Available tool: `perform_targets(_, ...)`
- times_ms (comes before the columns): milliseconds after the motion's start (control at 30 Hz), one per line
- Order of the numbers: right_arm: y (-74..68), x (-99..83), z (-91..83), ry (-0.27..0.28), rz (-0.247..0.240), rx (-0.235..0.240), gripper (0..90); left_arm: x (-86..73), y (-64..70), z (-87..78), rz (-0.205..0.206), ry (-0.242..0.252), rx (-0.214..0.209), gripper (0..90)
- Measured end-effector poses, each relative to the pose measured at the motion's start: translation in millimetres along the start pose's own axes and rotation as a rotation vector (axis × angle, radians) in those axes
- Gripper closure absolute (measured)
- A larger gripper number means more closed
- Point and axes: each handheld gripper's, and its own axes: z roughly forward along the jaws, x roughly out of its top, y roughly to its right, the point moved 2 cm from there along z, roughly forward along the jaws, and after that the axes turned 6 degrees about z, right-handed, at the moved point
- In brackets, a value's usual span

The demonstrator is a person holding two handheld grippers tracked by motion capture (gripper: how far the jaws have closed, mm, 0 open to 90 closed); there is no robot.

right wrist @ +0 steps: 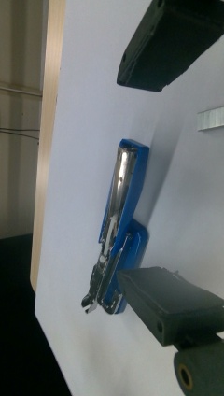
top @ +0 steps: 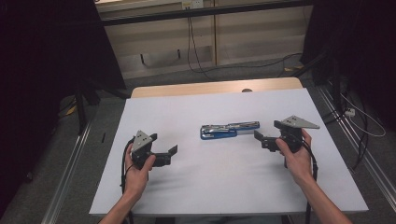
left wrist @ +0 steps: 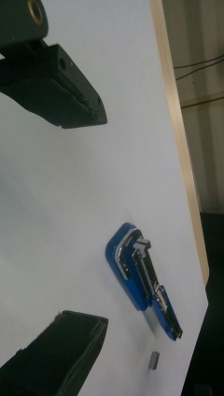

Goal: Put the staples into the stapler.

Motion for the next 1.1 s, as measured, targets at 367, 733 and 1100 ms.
perform_targets(367, 3.0, 5.8, 7.6, -0.102, 0.001, 0.037, 4.8, -14.7, 0.4, -20.5, -0.052, 0.008, 0.019, 4.4)
perform_targets(733, 19.3, 10.6, 8.1, -0.194, -0.035, 0.013, 3.8, -18.4, 10.0, -41.0, 0.027, 0.009, 0.048, 4.6)
perform_targets(1100, 21.3, 11.0, 16.5, -0.299, -0.033, 0.036, 4.8, -29.1, 7.7, -52.0, 0.033, -0.028, 0.058, 4.6)
